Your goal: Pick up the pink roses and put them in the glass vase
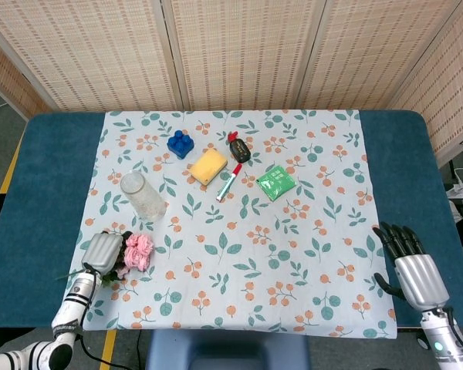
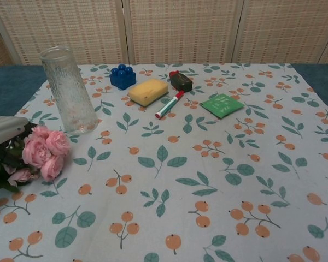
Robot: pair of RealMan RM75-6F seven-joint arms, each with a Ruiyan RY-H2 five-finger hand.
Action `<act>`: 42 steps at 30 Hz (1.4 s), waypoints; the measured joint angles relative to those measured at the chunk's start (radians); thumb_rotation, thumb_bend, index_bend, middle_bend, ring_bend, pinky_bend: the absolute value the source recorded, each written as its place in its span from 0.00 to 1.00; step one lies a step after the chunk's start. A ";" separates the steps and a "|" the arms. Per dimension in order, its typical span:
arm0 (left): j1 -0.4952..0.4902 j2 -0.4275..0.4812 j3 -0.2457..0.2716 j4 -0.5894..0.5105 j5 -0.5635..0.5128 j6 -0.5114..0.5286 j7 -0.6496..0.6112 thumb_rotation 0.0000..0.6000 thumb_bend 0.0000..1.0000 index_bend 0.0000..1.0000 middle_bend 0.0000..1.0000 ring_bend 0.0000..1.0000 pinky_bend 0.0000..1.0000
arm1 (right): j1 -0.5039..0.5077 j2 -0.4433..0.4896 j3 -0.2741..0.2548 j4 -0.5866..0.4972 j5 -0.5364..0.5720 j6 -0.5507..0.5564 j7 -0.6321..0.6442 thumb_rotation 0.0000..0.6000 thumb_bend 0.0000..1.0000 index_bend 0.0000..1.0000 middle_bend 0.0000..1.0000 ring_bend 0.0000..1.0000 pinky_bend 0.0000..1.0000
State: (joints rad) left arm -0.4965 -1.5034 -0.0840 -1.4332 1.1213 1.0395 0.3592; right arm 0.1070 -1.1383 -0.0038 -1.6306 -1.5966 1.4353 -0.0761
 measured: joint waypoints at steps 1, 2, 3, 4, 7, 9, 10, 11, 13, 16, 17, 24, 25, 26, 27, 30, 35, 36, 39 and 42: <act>0.004 -0.007 -0.001 0.014 0.015 0.010 -0.023 1.00 0.63 0.58 0.69 0.62 0.52 | 0.000 0.000 -0.001 -0.001 -0.001 -0.001 0.001 1.00 0.21 0.00 0.00 0.00 0.00; 0.008 -0.017 -0.002 0.032 0.036 0.026 -0.055 1.00 0.64 0.60 0.71 0.63 0.53 | 0.001 0.001 -0.002 -0.002 -0.001 -0.002 0.001 1.00 0.21 0.00 0.00 0.00 0.00; 0.012 -0.023 -0.003 0.045 0.053 0.039 -0.080 1.00 0.64 0.61 0.72 0.63 0.53 | 0.001 0.001 -0.002 -0.003 -0.001 -0.003 0.001 1.00 0.21 0.00 0.00 0.00 0.00; 0.016 -0.028 -0.004 0.058 0.070 0.054 -0.107 1.00 0.65 0.62 0.74 0.64 0.54 | 0.001 0.001 -0.002 -0.003 -0.001 -0.003 0.001 1.00 0.21 0.00 0.00 0.00 0.00; 0.032 -0.041 -0.009 0.090 0.126 0.107 -0.211 1.00 0.65 0.64 0.76 0.66 0.55 | 0.000 0.002 -0.001 -0.004 0.001 -0.002 -0.001 1.00 0.21 0.00 0.00 0.00 0.00; 0.046 -0.046 -0.016 0.108 0.164 0.157 -0.301 1.00 0.65 0.64 0.76 0.66 0.56 | 0.000 0.003 -0.001 -0.005 0.002 -0.002 0.000 1.00 0.21 0.00 0.00 0.00 0.00; 0.053 -0.047 -0.020 0.116 0.180 0.183 -0.343 1.00 0.65 0.64 0.76 0.66 0.55 | 0.000 0.003 -0.001 -0.005 0.002 -0.002 0.002 1.00 0.21 0.00 0.00 0.00 0.00; 0.062 -0.049 -0.028 0.124 0.199 0.221 -0.403 1.00 0.65 0.64 0.77 0.66 0.55 | 0.001 0.004 -0.001 -0.005 0.002 -0.003 0.003 1.00 0.21 0.00 0.00 0.00 0.00; 0.077 -0.052 -0.043 0.134 0.223 0.277 -0.501 1.00 0.65 0.64 0.77 0.67 0.55 | 0.001 0.004 -0.002 -0.005 0.001 -0.006 0.003 1.00 0.21 0.00 0.00 0.00 0.00; 0.101 -0.049 -0.080 0.135 0.243 0.353 -0.681 1.00 0.65 0.64 0.77 0.67 0.55 | 0.003 0.005 -0.004 -0.007 0.001 -0.010 0.006 1.00 0.21 0.00 0.00 0.00 0.00; 0.109 -0.044 -0.099 0.130 0.244 0.375 -0.756 1.00 0.65 0.64 0.77 0.67 0.55 | 0.003 0.006 -0.004 -0.007 0.000 -0.010 0.008 1.00 0.21 0.00 0.00 0.00 0.00; 0.137 0.048 -0.272 -0.027 0.203 0.421 -1.156 1.00 0.65 0.64 0.77 0.67 0.53 | 0.004 0.012 -0.007 -0.011 -0.002 -0.014 0.018 1.00 0.21 0.00 0.00 0.00 0.00; 0.136 0.065 -0.304 -0.057 0.193 0.420 -1.187 1.00 0.65 0.64 0.77 0.67 0.52 | 0.005 0.012 -0.009 -0.012 -0.003 -0.017 0.020 1.00 0.21 0.00 0.00 0.00 0.00; 0.131 0.087 -0.347 -0.095 0.181 0.416 -1.216 1.00 0.65 0.64 0.76 0.67 0.52 | 0.006 0.013 -0.010 -0.012 -0.003 -0.020 0.020 1.00 0.21 0.00 0.00 0.00 0.00; 0.125 0.103 -0.378 -0.122 0.171 0.411 -1.230 1.00 0.65 0.64 0.76 0.67 0.52 | 0.007 0.013 -0.010 -0.013 -0.003 -0.021 0.018 1.00 0.21 0.00 0.00 0.00 0.00; 0.085 0.148 -0.471 -0.196 0.138 0.382 -1.249 1.00 0.64 0.64 0.77 0.67 0.52 | 0.008 0.014 -0.010 -0.015 0.000 -0.025 0.018 1.00 0.21 0.00 0.00 0.00 0.00; -0.029 0.186 -0.599 -0.243 0.049 0.310 -1.205 1.00 0.64 0.64 0.76 0.67 0.52 | 0.008 0.016 -0.005 -0.014 0.012 -0.025 0.017 1.00 0.21 0.00 0.00 0.00 0.00; -0.047 0.189 -0.615 -0.250 0.035 0.299 -1.190 1.00 0.64 0.64 0.77 0.67 0.52 | 0.008 0.016 -0.004 -0.014 0.014 -0.025 0.018 1.00 0.21 0.00 0.00 0.00 0.00; -0.103 0.185 -0.638 -0.263 -0.001 0.277 -1.128 1.00 0.64 0.64 0.76 0.67 0.52 | 0.010 0.017 0.000 -0.013 0.023 -0.030 0.020 1.00 0.21 0.00 0.00 0.00 0.00; -0.162 0.165 -0.647 -0.266 -0.036 0.258 -1.060 1.00 0.64 0.64 0.76 0.67 0.52 | 0.012 0.020 0.001 -0.013 0.024 -0.033 0.028 1.00 0.21 0.00 0.00 0.00 0.00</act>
State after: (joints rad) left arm -0.6586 -1.3387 -0.7308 -1.6994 1.0858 1.2976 -0.7010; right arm 0.1188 -1.1185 -0.0025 -1.6432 -1.5721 1.4021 -0.0485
